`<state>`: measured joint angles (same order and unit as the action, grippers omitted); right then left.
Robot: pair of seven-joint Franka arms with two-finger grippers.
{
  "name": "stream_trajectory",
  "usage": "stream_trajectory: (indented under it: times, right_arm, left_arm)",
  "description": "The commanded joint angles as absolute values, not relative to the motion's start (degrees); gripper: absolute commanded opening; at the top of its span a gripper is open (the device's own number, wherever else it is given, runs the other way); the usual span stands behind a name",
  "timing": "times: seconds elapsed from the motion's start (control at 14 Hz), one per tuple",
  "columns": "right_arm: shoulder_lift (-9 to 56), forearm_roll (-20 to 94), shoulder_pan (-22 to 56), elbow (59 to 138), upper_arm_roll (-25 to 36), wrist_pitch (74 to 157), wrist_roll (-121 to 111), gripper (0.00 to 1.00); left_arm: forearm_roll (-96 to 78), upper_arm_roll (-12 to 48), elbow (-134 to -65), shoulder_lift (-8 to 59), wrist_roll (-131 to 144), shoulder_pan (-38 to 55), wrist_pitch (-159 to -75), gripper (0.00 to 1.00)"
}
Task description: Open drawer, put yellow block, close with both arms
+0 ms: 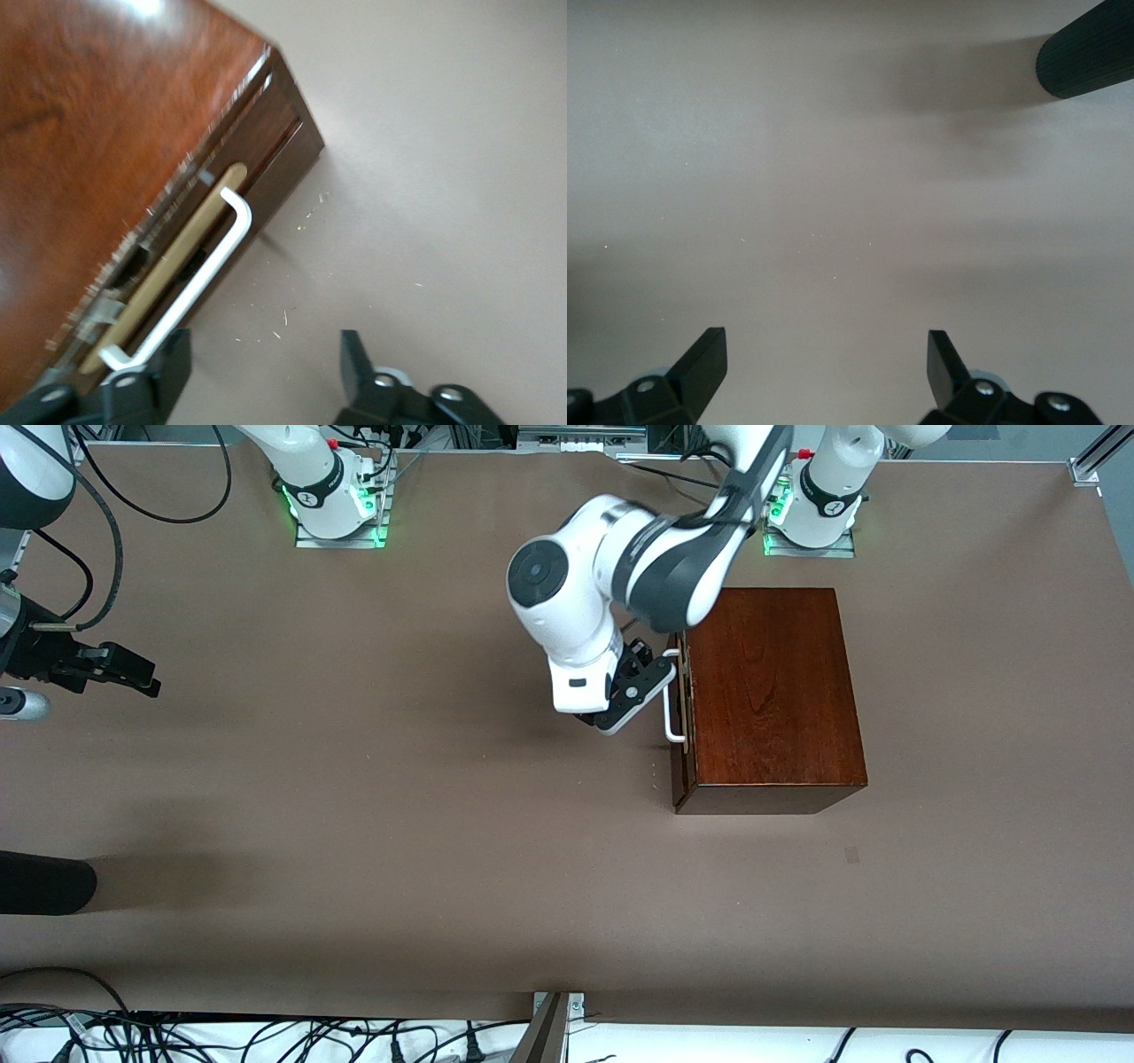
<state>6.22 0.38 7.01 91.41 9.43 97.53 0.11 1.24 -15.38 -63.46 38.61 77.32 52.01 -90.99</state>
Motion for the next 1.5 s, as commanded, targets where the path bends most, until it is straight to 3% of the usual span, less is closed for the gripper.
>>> stream_trajectory:
  times: [0.0,1.0,1.14,1.43]
  right_arm:
    - [6.50,-0.18,7.03,90.35,9.23,97.21,0.97,1.00]
    - [6.50,-0.18,7.12,90.35,9.23,97.29,1.05,1.00]
    - [6.50,-0.18,7.12,90.35,9.23,97.29,0.97,1.00]
    - [6.59,-0.26,7.12,90.35,9.23,97.29,1.05,1.00]
  left_arm:
    - [-0.97,-15.12,-65.65,32.80,68.41,48.44,-89.56,1.00]
    - [-1.41,-15.12,-82.07,9.50,23.93,28.23,-83.93,1.00]
    - [-1.49,-15.12,-83.92,8.36,17.09,23.23,-85.07,1.00]
    - [-1.67,-15.12,-95.24,1.60,4.95,16.97,-94.54,1.00]
